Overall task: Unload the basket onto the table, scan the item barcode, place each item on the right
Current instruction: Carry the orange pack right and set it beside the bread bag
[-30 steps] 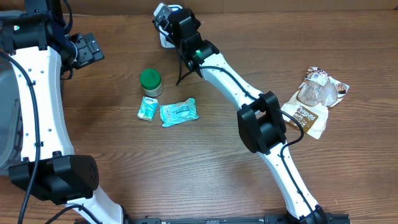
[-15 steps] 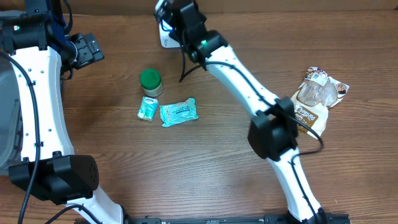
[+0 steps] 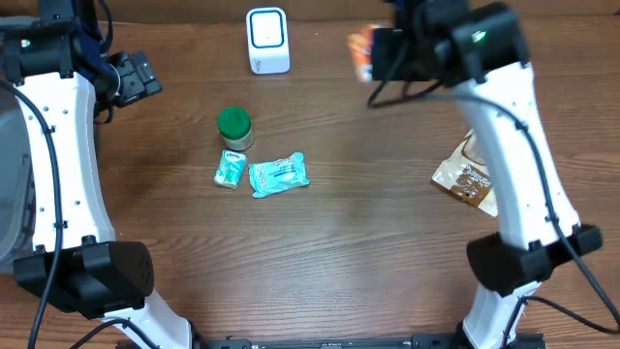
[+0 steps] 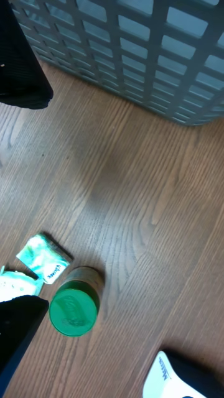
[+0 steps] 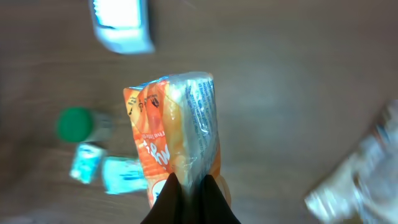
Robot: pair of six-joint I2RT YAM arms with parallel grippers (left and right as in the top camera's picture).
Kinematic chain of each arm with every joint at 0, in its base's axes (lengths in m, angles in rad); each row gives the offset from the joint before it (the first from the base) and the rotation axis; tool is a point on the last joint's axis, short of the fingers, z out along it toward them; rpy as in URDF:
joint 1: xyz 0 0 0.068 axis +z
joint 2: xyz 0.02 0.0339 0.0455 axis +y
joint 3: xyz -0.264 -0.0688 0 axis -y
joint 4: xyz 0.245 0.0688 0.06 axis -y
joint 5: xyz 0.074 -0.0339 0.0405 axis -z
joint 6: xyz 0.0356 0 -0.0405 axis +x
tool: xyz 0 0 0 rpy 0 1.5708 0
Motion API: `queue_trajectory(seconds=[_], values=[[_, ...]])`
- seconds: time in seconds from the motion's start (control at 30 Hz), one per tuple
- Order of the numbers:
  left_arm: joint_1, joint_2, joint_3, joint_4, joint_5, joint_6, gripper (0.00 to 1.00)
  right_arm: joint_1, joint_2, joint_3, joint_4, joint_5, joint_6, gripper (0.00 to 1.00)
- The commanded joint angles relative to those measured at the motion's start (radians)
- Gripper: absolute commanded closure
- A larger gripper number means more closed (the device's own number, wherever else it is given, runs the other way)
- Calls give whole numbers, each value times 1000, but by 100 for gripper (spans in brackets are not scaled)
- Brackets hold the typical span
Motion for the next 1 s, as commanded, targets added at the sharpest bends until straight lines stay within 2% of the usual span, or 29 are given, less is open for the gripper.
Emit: queue_trajectory(seconds=[0.0, 0.1, 0.27, 0.43, 0.47, 0.5, 0.53, 0.63, 0.67, 0.8, 0.97], values=[[-2, 9, 3, 0, -6, 3, 1, -85, 69, -79, -4, -34, 80, 96], [-2, 9, 3, 0, -6, 3, 1, -154, 99, -208, 61, -34, 127, 96], [-2, 9, 3, 0, -6, 3, 0, -277, 100, -592, 362, -52, 156, 96], [-2, 9, 3, 0, -6, 3, 1, -338, 100, -677, 407, -51, 156, 96], [-2, 9, 3, 0, -6, 3, 0, -348, 100, -677, 400, -51, 155, 92], [-2, 9, 3, 0, -6, 3, 0, -352, 100, -677, 398, -52, 153, 81], [-2, 9, 3, 0, -6, 3, 0, -356, 100, -677, 395, -52, 151, 58], [-2, 9, 3, 0, -6, 3, 0, -357, 100, -676, 360, -52, 116, 7], [-2, 9, 3, 0, -6, 3, 0, -357, 100, -675, 349, -53, 106, 1], [-2, 9, 3, 0, -6, 3, 0, -355, 99, -619, 250, -96, 56, 0], [-2, 9, 3, 0, -6, 3, 0, -327, 99, -475, 139, -259, -42, 0]])
